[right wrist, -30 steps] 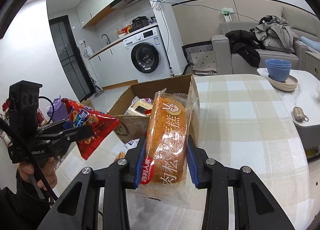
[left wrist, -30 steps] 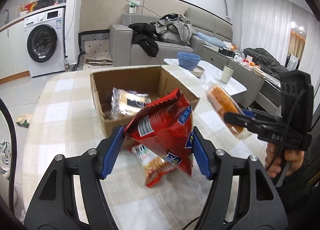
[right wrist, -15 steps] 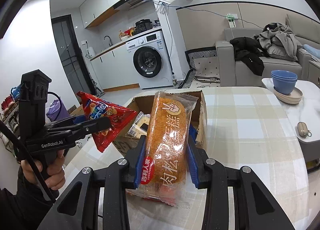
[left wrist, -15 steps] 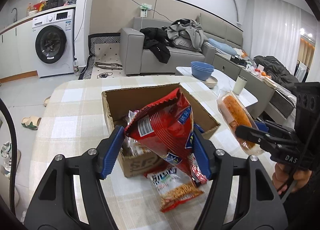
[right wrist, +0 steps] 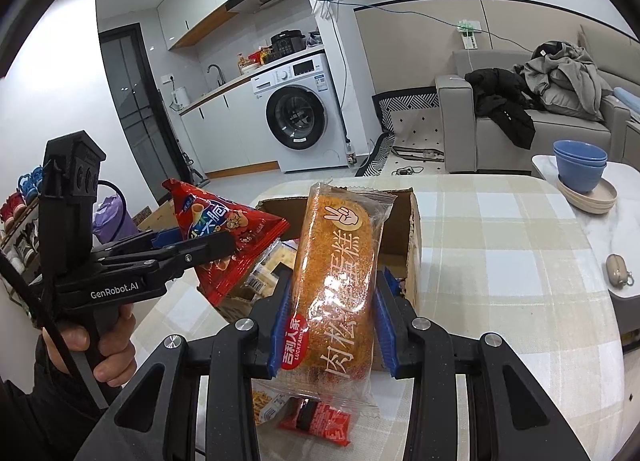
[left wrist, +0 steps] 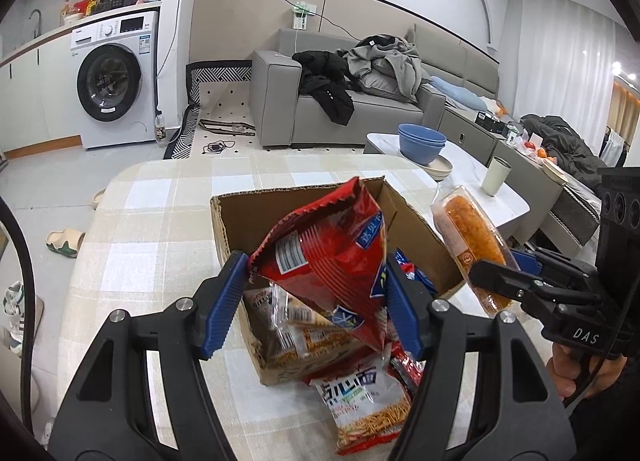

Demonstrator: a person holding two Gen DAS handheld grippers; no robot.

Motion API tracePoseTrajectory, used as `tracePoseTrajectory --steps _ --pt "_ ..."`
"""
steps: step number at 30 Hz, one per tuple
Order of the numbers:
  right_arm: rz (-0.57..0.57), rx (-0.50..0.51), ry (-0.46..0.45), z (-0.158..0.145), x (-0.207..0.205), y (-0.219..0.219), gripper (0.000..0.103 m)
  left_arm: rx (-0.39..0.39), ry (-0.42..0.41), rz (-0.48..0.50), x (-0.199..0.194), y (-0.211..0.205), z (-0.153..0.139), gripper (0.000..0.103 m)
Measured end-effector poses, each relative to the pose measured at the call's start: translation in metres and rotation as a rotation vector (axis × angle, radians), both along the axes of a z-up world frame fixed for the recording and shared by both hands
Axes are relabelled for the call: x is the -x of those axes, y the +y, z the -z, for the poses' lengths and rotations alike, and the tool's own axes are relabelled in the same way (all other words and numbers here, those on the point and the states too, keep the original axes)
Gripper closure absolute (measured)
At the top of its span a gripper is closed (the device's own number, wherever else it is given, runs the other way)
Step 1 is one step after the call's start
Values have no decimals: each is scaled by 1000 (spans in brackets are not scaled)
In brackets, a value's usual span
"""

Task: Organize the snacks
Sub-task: 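Lift the red chip bag with the left tool while the right tool lifts the sponge-cake pack over the box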

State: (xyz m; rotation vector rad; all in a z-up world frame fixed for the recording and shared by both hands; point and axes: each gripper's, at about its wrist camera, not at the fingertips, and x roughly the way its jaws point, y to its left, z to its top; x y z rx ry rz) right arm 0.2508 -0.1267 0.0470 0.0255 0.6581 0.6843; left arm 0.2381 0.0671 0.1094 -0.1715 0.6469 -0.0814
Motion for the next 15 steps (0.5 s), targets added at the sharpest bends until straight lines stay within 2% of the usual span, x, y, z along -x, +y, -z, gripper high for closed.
tracePoseTrajectory --steps 15 --pt "-21 50 24 10 -33 31 66 -40 16 -29 -41 -1 13 39"
